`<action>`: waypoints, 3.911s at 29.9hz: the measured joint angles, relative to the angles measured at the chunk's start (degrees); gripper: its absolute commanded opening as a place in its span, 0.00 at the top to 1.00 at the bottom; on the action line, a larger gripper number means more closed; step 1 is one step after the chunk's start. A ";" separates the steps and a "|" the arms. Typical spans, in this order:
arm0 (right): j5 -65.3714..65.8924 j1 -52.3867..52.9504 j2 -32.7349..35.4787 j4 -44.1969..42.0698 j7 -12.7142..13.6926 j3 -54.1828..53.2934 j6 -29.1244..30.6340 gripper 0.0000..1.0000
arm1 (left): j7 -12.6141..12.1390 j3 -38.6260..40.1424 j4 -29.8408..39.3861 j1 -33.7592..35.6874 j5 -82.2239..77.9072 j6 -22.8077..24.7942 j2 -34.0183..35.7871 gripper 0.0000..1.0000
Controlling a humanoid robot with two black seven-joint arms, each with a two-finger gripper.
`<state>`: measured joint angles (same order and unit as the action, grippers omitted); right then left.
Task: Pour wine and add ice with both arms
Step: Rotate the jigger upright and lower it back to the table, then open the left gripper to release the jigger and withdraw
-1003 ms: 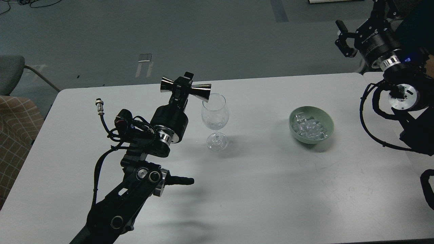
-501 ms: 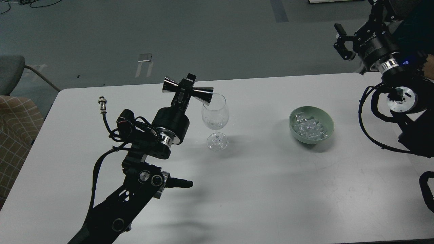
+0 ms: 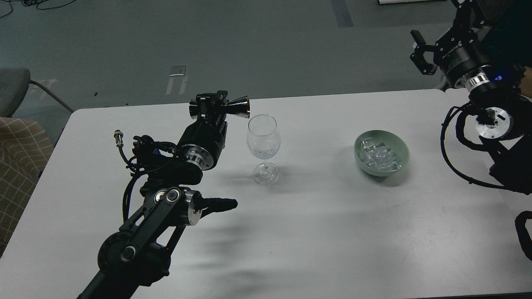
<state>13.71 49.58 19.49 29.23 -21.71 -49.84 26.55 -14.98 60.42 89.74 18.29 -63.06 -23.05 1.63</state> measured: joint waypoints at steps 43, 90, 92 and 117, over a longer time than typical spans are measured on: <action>0.00 -0.14 0.11 -0.06 0.00 0.00 0.00 0.00 | 2.61 30.02 -17.01 -13.17 53.26 29.70 0.36 0.61; 0.00 -0.71 0.04 -0.05 -0.06 0.09 0.00 0.00 | 2.55 29.95 -21.28 -13.02 53.60 32.53 0.65 0.48; 0.00 -0.71 0.04 -0.02 -0.06 0.09 0.00 0.00 | 2.57 29.92 -21.28 -13.02 53.58 32.47 0.65 0.48; 0.00 -0.71 0.11 -0.06 -0.03 0.09 0.00 0.00 | 2.31 29.58 -21.31 -12.67 52.88 32.02 0.90 0.14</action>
<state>13.71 48.87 19.60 29.18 -21.74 -49.74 26.54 -12.67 90.00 68.43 5.62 -10.17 8.97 2.54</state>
